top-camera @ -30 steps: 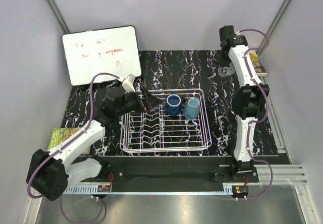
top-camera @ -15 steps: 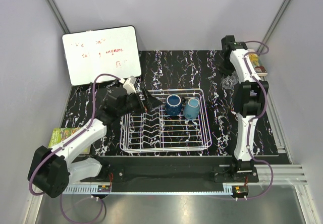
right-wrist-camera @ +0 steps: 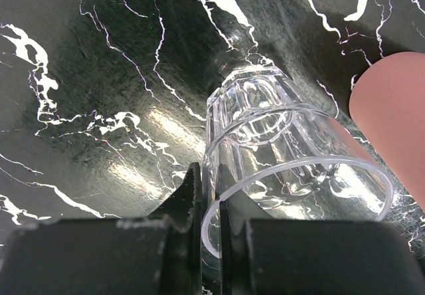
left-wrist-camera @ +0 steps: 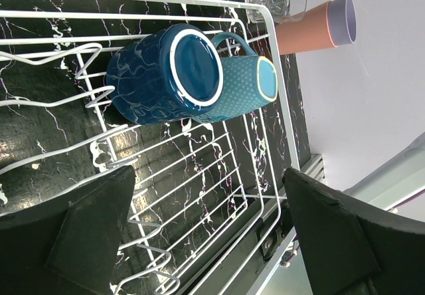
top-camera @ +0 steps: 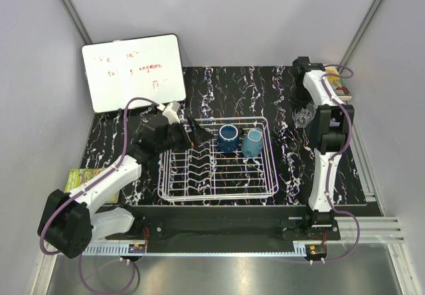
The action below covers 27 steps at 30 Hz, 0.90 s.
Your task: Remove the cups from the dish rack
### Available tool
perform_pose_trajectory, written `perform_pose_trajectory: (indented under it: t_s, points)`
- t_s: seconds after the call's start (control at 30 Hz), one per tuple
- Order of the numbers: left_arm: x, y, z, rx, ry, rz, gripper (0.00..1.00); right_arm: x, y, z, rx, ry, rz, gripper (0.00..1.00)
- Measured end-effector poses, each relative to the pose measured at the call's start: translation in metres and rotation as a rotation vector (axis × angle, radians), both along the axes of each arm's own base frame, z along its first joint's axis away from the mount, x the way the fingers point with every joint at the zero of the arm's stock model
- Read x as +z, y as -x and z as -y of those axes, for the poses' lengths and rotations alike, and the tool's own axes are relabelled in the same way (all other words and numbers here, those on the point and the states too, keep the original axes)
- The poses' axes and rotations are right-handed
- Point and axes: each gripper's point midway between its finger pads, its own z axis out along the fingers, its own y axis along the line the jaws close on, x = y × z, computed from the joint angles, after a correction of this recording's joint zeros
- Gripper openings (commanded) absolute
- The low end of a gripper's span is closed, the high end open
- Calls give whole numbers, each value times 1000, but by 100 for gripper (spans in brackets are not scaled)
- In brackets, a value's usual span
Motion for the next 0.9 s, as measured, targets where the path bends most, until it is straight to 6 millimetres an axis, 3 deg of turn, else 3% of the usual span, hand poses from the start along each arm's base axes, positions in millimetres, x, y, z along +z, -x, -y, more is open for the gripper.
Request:
perform_pose_trajectory:
  t_s: [0.13,0.17,0.23,0.37,0.47,0.5,0.57,0.63,0.73,0.9]
  points:
    - [0,0,0,3,-1,1,99,0,0,0,5,1,1,18]
    - [0,0,0,3,-1,1,99,0,-1,0,6,1,2,27]
    - [0,0,0,3,-2,1,99,0,-3,0,7,2,11,29]
    - [0,1,2,-3,-3,1,99,1,-6,0,14,-1,27,49]
    - [-1,3,3,-9,-3,1,99,8,-8,-3,19,-15,49,53]
    - [-1,3,4,-9,-5,3,99,13,-9,-3,22,-18,61,59]
    - [-1,4,5,-15,-11,9,99,26,-12,-5,24,-22,97,64]
    - [-1,5,6,-15,-25,15,99,44,-14,-5,29,-23,140,77]
    - [-2,3,5,-8,-49,22,99,79,-19,-9,46,-27,219,88]
    - [-1,-1,-1,9,-117,49,99,157,-21,-40,147,-26,407,100]
